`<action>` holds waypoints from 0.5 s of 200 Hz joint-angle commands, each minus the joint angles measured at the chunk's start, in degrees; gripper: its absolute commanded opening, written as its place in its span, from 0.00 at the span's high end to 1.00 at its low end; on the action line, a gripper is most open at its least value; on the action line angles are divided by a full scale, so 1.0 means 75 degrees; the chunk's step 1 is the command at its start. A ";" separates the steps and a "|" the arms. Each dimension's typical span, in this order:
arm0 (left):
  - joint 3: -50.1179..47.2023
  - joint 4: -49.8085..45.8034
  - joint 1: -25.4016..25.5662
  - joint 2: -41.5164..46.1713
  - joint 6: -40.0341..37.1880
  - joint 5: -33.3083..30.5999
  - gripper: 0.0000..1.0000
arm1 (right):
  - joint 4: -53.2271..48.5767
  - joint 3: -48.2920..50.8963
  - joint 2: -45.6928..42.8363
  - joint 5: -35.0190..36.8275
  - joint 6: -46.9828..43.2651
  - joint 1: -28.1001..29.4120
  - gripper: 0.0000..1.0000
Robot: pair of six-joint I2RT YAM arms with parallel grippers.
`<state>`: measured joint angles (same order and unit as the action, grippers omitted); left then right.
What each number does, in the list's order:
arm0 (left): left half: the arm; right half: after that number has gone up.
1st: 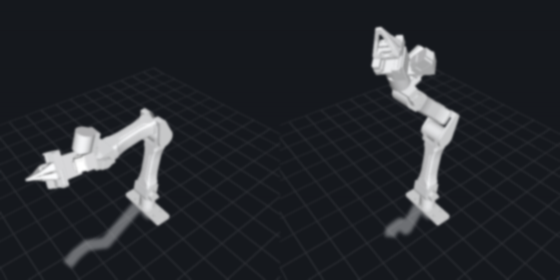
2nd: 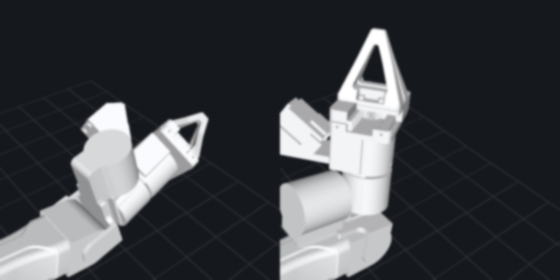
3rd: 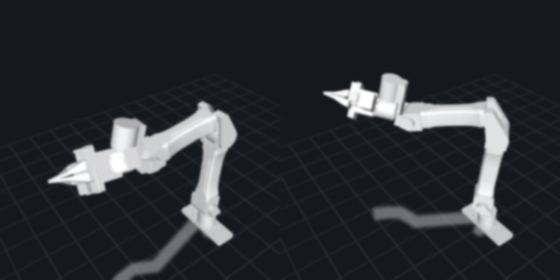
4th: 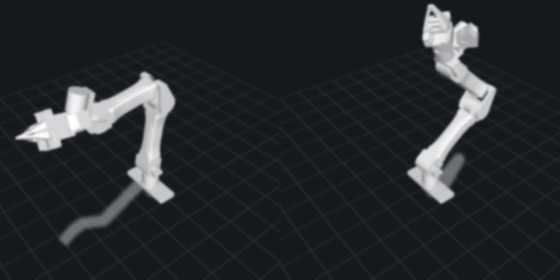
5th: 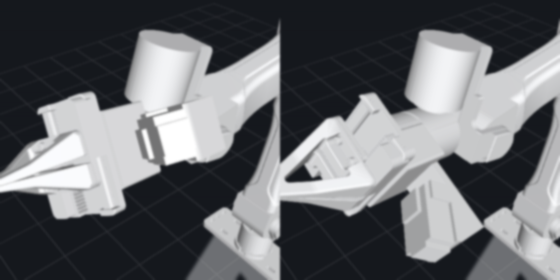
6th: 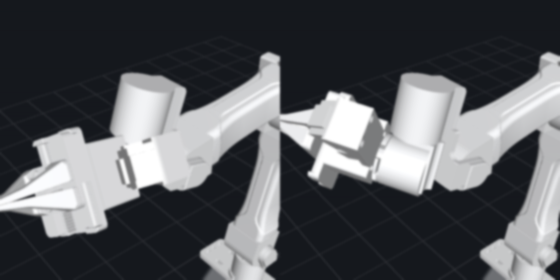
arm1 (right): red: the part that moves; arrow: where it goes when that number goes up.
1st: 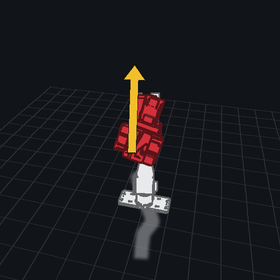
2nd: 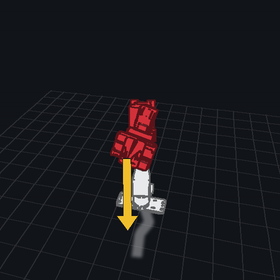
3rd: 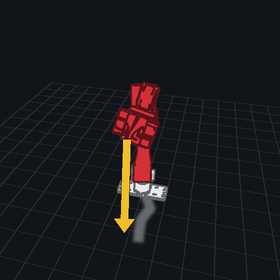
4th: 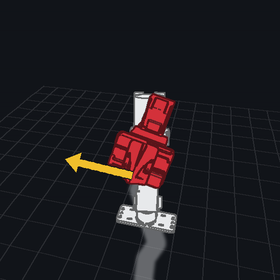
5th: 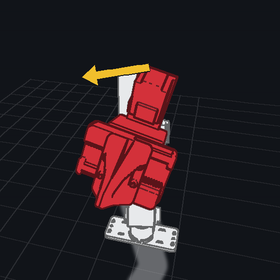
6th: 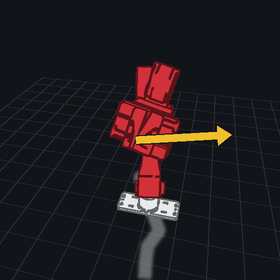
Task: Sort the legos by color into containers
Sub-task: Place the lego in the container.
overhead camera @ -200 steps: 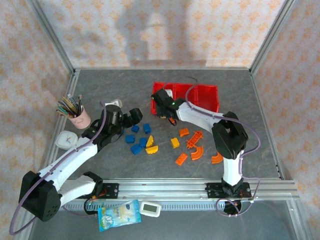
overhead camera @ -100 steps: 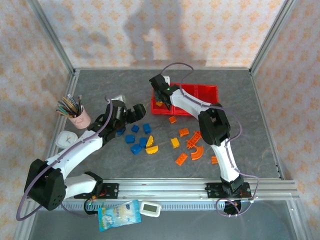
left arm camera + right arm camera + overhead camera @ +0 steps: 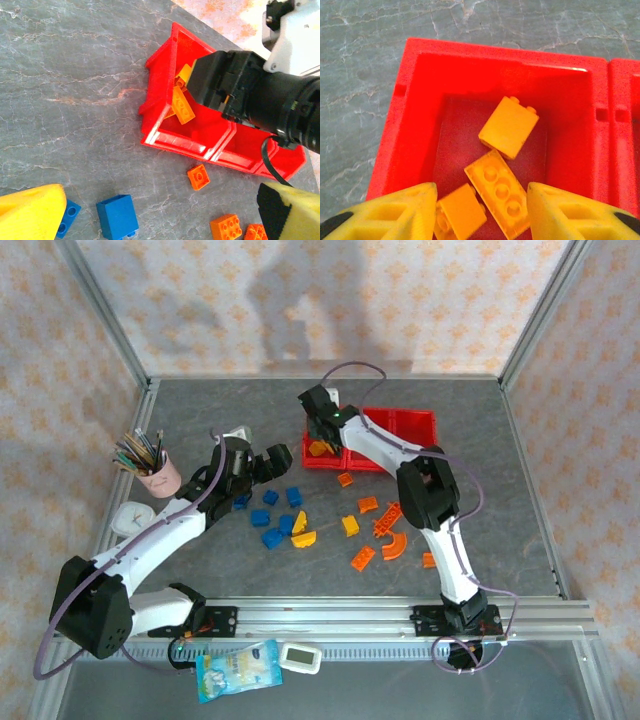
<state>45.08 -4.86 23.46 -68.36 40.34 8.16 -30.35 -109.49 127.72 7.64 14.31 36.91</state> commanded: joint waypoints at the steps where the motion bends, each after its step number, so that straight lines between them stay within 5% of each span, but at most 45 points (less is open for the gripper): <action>1: 0.0132 -0.0086 -0.0082 0.0262 -0.0222 0.0018 0.01 | 0.0019 0.0628 -0.1060 -0.0253 0.0093 0.0000 0.49; 100: -0.0656 -0.0474 0.0270 0.1140 0.0096 0.0215 0.01 | 0.0229 0.4183 -0.3612 -0.0573 0.0733 0.0598 0.43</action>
<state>41.93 -6.79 24.03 -61.71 40.07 9.06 -28.49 -82.70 105.01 3.42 17.34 39.79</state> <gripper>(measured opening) 0.992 0.569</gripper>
